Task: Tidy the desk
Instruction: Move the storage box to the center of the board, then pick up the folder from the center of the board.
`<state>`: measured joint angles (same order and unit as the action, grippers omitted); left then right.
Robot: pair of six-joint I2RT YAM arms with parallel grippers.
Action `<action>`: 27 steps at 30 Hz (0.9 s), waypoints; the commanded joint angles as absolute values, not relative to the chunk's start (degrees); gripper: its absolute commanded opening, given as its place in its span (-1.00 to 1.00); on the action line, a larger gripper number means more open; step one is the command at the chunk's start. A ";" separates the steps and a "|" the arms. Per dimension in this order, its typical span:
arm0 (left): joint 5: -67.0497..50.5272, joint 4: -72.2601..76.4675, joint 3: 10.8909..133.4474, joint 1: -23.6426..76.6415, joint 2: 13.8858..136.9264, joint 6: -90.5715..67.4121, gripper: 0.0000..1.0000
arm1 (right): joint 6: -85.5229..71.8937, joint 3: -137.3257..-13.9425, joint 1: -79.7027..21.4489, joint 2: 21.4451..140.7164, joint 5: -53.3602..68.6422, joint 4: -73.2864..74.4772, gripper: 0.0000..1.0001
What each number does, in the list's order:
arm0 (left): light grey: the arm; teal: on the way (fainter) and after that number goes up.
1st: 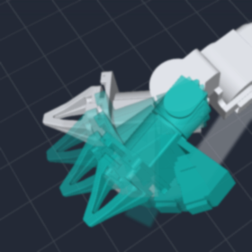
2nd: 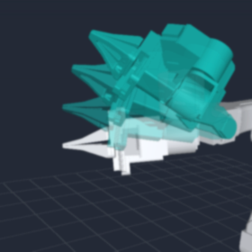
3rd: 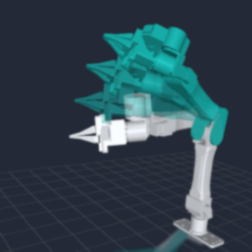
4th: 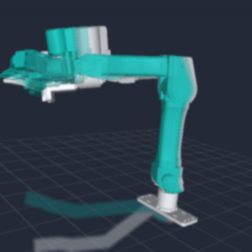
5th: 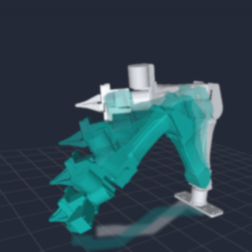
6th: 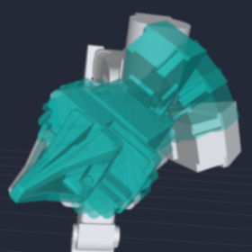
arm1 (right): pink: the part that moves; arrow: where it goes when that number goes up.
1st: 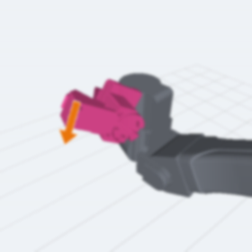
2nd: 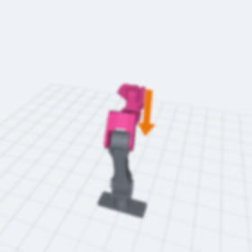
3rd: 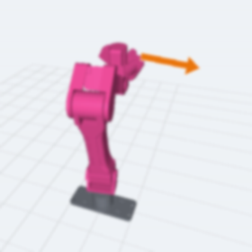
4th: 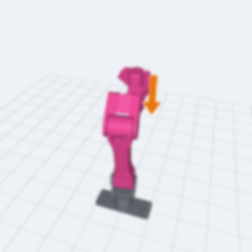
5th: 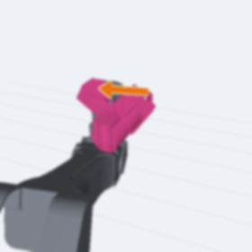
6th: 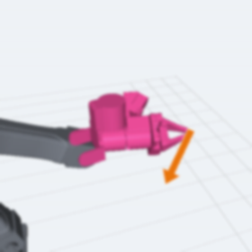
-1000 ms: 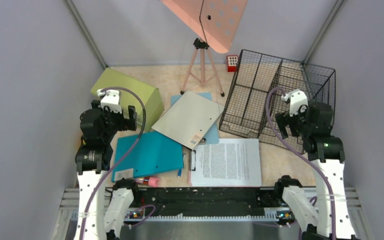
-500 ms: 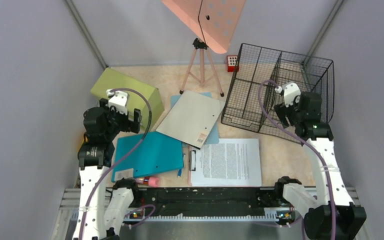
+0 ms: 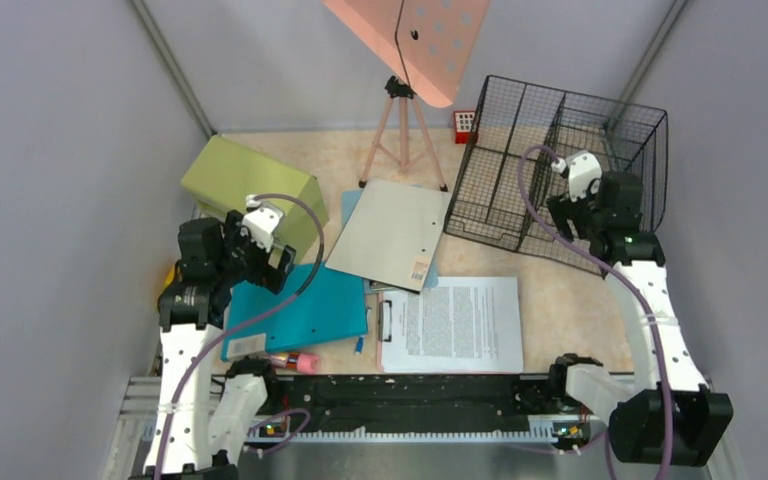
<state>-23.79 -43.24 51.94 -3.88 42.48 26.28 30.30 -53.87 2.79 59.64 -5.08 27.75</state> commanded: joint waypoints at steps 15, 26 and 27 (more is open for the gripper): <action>-26.56 -74.02 53.51 -3.25 35.80 56.94 0.97 | 18.90 -66.29 -4.30 53.27 28.71 42.51 0.82; -25.90 -76.39 49.71 -0.55 37.47 62.71 0.97 | 20.34 -64.57 -16.99 63.30 30.89 34.63 0.80; -25.48 -75.61 49.39 0.54 37.90 62.05 0.97 | 20.59 -65.00 -18.15 64.57 30.80 34.67 0.80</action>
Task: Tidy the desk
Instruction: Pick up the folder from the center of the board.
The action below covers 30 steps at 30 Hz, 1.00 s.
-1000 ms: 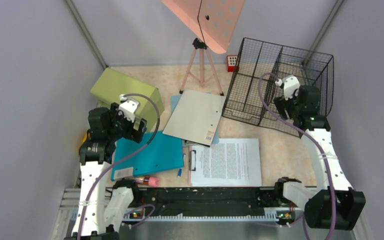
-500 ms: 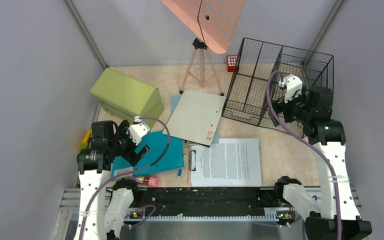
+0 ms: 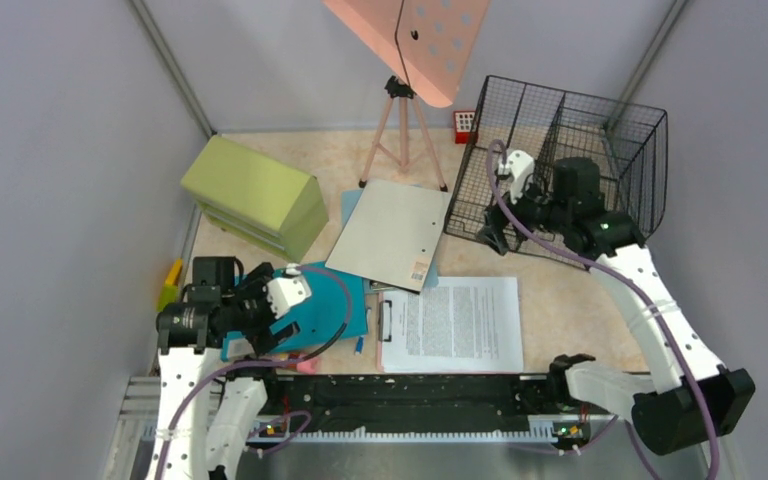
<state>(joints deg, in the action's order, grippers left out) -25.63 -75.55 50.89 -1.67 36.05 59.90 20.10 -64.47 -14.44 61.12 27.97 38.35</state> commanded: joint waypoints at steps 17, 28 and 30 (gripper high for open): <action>-21.85 -57.67 50.27 7.38 45.05 37.28 0.98 | 24.46 -54.93 -45.37 76.63 4.97 18.63 0.75; -22.87 -64.54 48.88 7.45 40.12 41.89 0.98 | 23.01 -57.21 -53.01 85.15 2.50 16.08 0.65; -21.83 -67.22 49.16 7.47 40.21 43.84 0.97 | 24.39 -58.17 -53.01 83.85 8.94 18.65 0.65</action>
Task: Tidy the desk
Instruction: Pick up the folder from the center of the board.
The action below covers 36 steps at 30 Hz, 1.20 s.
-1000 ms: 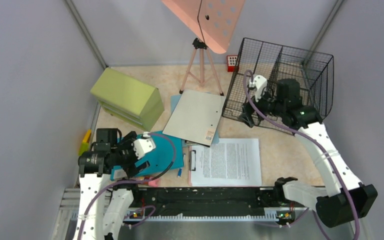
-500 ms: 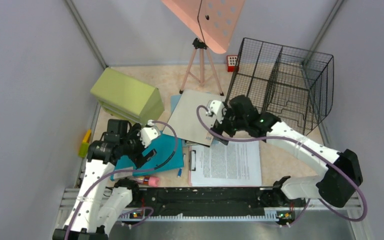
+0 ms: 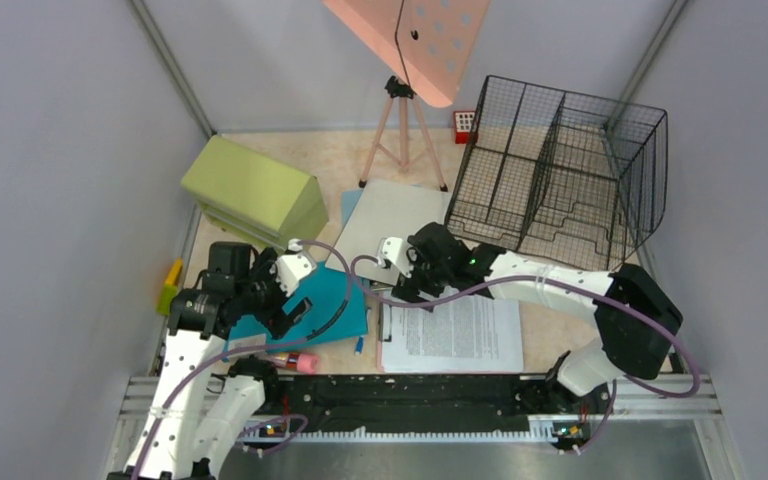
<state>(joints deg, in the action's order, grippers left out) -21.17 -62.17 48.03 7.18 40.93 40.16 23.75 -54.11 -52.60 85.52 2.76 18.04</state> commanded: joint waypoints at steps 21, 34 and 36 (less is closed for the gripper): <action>-12.00 -61.06 54.57 5.60 49.31 22.21 0.98 | 33.73 -54.66 -74.03 79.60 6.74 11.63 0.67; -7.84 -62.27 60.00 4.75 56.49 23.28 0.97 | 40.06 -63.63 -86.49 95.20 -18.38 6.36 0.46; -7.94 -62.47 60.03 4.75 56.10 23.80 0.97 | 40.55 -64.55 -86.51 96.95 -20.23 5.72 0.40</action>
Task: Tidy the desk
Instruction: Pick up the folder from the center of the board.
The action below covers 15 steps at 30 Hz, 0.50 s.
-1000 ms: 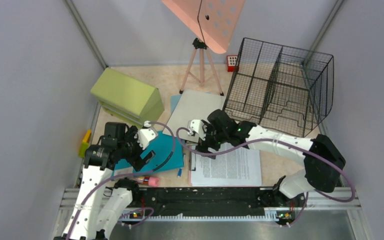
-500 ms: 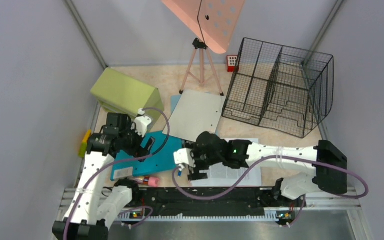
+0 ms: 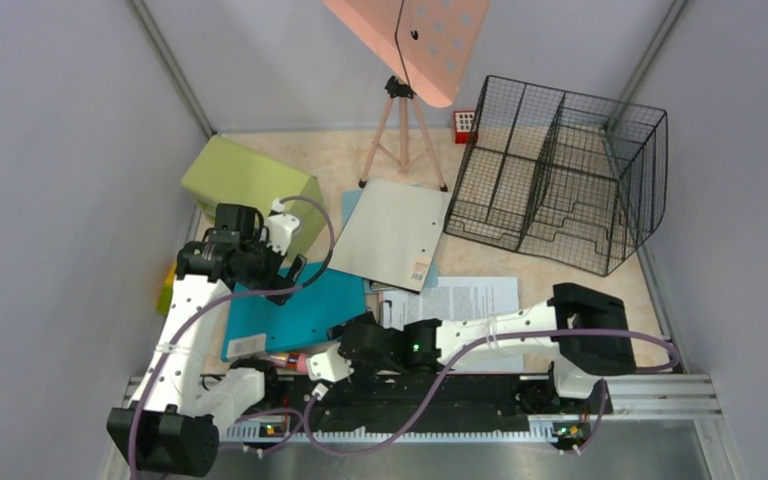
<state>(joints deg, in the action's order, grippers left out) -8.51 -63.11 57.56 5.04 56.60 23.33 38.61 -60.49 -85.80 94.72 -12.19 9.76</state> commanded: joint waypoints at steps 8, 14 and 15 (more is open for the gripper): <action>-8.00 -62.68 59.77 4.75 55.75 25.91 0.97 | 44.57 -65.88 -86.50 100.42 -25.05 3.12 0.18; -8.39 -62.49 59.64 4.75 55.60 26.79 0.98 | 47.01 -66.36 -86.49 102.90 -28.27 0.68 0.06; -8.71 -62.45 59.53 4.75 55.55 26.78 0.97 | 47.24 -66.36 -86.41 103.13 -28.63 0.55 0.04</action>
